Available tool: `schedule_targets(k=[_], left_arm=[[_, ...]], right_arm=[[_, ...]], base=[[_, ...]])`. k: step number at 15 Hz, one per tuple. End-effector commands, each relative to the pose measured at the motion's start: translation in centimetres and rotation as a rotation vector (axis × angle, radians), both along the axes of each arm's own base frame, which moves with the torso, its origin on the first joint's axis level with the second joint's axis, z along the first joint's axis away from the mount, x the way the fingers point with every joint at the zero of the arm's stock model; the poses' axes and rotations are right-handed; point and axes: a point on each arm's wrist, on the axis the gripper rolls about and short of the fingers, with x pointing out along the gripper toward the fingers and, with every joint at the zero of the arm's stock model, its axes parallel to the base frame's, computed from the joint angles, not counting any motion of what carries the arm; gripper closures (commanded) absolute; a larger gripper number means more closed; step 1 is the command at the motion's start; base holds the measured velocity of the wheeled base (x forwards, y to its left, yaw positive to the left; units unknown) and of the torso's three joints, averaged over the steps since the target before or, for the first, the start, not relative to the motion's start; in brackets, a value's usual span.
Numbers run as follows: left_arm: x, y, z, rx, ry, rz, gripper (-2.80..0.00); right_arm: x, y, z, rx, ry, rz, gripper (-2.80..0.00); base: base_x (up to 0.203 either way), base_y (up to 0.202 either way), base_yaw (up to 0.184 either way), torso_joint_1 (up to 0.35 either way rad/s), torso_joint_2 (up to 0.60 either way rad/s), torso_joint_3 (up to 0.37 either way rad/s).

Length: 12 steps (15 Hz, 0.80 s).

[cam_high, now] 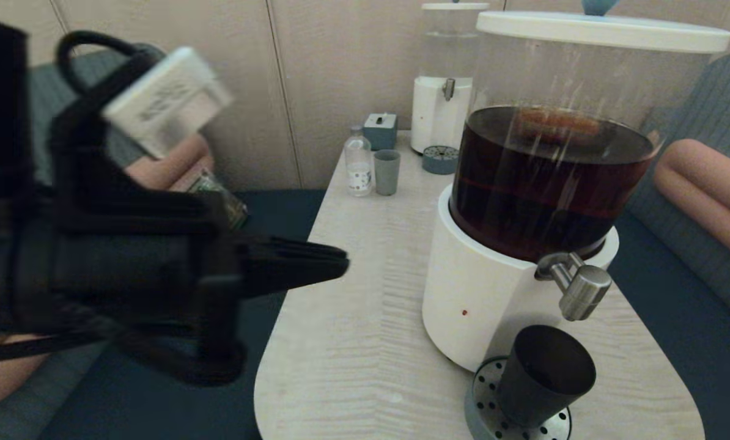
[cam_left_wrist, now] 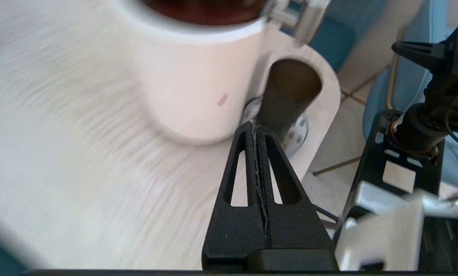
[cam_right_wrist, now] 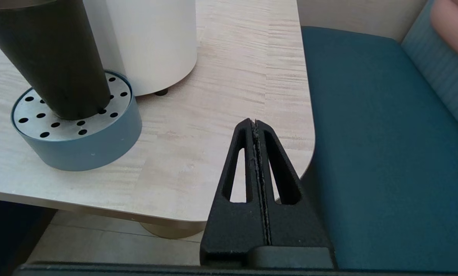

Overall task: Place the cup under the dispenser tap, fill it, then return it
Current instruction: Place the cup next to the water dispenser

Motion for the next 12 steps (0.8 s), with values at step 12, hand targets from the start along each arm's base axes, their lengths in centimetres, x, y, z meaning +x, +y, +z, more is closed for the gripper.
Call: schedule_targets(k=[12], left_arm=[[-8.8,10.1,-12.8,-0.248,0.338,-0.056,0.0]], right_arm=[[0.0,0.0,-0.2,0.0,0.003,0.001,0.0]], base=[[0.0,0.0,0.0,0.0,0.0,0.0]])
